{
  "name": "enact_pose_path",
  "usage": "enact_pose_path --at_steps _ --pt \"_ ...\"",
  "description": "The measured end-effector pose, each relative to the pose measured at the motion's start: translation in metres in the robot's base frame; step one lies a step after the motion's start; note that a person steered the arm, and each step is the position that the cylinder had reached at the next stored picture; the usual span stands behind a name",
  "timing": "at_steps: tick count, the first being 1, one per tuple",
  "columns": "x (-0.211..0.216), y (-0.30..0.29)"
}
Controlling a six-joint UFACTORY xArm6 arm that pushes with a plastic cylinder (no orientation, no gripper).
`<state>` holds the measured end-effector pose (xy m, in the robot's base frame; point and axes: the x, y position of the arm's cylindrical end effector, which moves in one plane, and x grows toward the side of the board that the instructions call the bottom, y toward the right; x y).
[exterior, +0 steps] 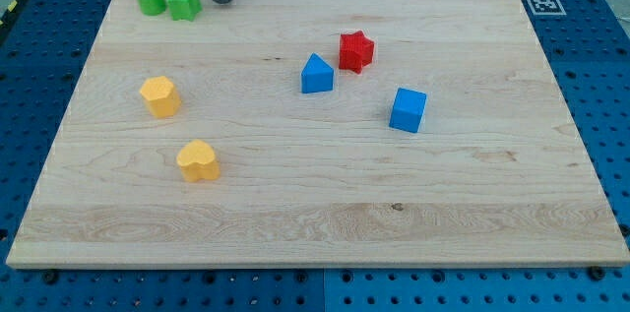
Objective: Nudge the red star
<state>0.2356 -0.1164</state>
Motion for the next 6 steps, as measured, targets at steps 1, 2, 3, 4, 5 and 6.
enact_pose_path --at_steps 1,2,3,4,5,6 --pt "0.006 0.094" --pt "0.025 0.192" --pt "0.098 0.264" --pt "0.161 0.279" --pt "0.161 0.27" --pt "0.161 0.225"
